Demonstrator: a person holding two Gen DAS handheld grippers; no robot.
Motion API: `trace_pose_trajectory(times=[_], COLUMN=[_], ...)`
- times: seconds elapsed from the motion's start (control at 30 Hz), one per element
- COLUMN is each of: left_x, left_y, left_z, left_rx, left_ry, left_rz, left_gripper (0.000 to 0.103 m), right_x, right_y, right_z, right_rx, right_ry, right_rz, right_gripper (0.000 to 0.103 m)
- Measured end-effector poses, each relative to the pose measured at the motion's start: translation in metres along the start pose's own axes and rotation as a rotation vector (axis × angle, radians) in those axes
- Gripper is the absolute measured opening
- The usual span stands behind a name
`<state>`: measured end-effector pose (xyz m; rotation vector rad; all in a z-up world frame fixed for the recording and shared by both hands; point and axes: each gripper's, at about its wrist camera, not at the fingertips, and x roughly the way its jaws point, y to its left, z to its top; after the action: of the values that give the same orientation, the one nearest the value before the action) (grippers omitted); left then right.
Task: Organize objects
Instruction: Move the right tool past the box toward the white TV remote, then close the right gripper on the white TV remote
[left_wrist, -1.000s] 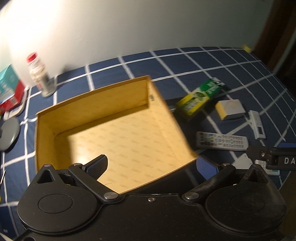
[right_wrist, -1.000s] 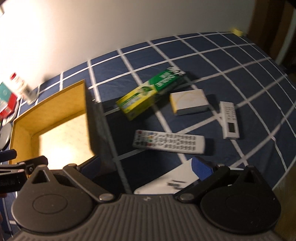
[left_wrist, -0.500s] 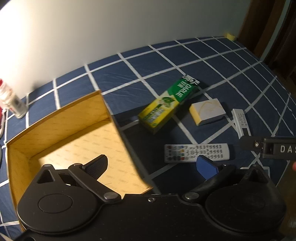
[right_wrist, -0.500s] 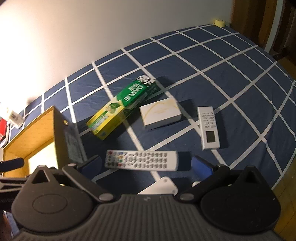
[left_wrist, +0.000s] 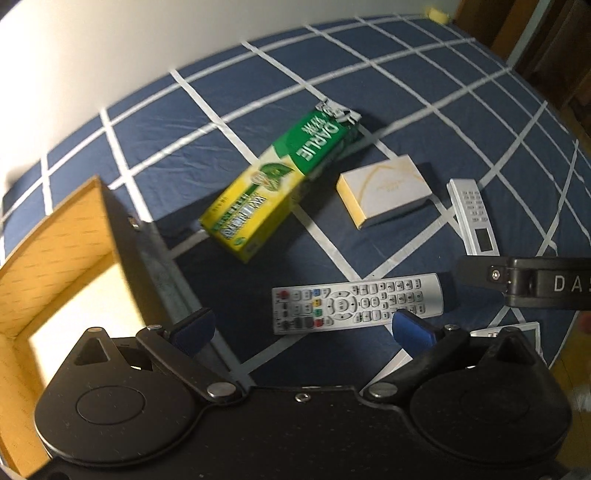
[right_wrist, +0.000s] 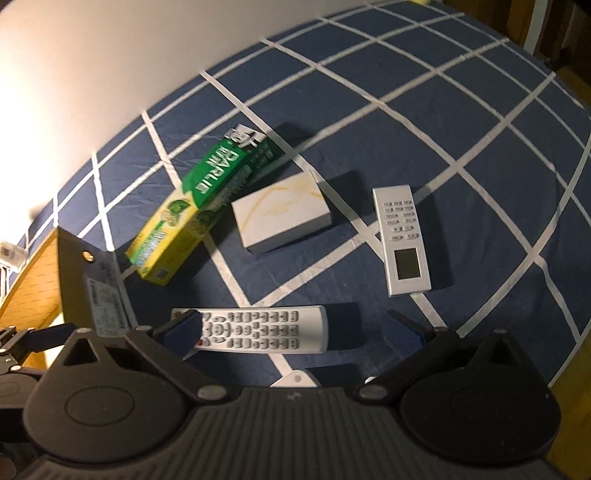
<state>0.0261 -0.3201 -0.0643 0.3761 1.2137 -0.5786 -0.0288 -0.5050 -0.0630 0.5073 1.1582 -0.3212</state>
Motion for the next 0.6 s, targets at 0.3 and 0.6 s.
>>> trace_pose_trajectory(times=[0.3, 0.6], left_x=[0.047, 0.085], left_y=[-0.007, 0.006], left_z=[0.014, 0.016], left_rx=[0.022, -0.028], left_ry=[0.094, 0.183], left_rz=[-0.041, -0.091], left_gripper=[0.103, 0.103], right_x=[0.043, 0.086], right_y=[-0.007, 0.001], right_z=[0.014, 0.021], right_rx=[0.028, 0.026], right_ry=[0.101, 0.208], right_rz=[0.011, 0.022], right_gripper=[0.103, 0.103])
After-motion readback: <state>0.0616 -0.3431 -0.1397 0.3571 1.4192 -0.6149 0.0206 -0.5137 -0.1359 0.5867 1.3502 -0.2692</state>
